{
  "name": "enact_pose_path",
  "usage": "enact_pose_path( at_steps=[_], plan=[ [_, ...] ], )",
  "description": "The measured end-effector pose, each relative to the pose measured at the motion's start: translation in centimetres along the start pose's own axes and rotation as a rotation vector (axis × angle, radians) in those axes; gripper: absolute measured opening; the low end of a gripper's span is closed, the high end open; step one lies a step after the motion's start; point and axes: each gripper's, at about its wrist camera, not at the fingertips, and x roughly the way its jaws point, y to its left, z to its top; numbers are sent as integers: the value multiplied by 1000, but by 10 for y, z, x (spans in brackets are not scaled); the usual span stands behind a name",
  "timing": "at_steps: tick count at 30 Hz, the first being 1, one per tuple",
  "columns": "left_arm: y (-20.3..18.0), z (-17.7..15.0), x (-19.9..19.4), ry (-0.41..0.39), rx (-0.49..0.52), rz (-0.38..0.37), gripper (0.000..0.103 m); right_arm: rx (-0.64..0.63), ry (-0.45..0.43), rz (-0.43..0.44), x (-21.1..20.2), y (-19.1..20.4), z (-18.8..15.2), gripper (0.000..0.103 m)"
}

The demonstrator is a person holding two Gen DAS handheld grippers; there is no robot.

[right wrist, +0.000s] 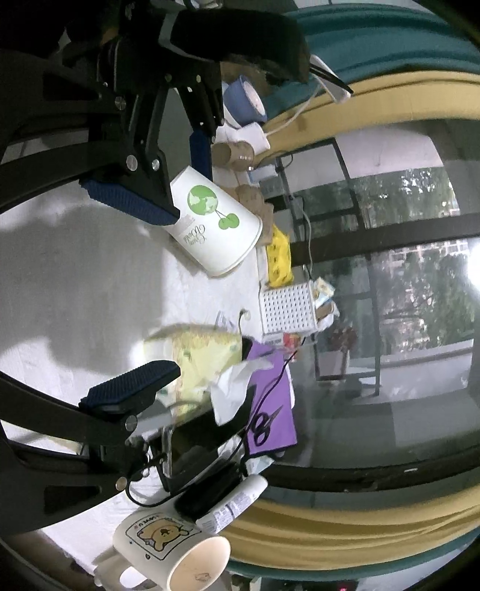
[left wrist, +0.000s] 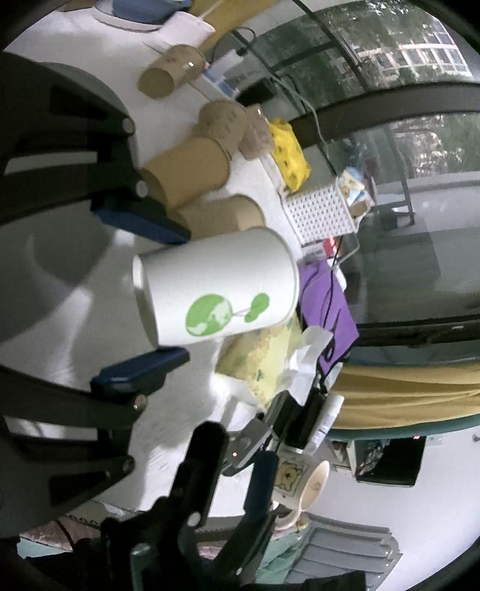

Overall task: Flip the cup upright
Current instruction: 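Close the left gripper on the white cup and lift it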

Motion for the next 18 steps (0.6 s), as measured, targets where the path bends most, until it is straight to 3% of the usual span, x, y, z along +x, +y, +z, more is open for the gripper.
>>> enact_pose_path(
  at_steps=[18],
  plan=[
    [55, -80, -101, -102, -113, 126, 59, -95, 30, 115, -4, 109, -2, 79]
  ],
)
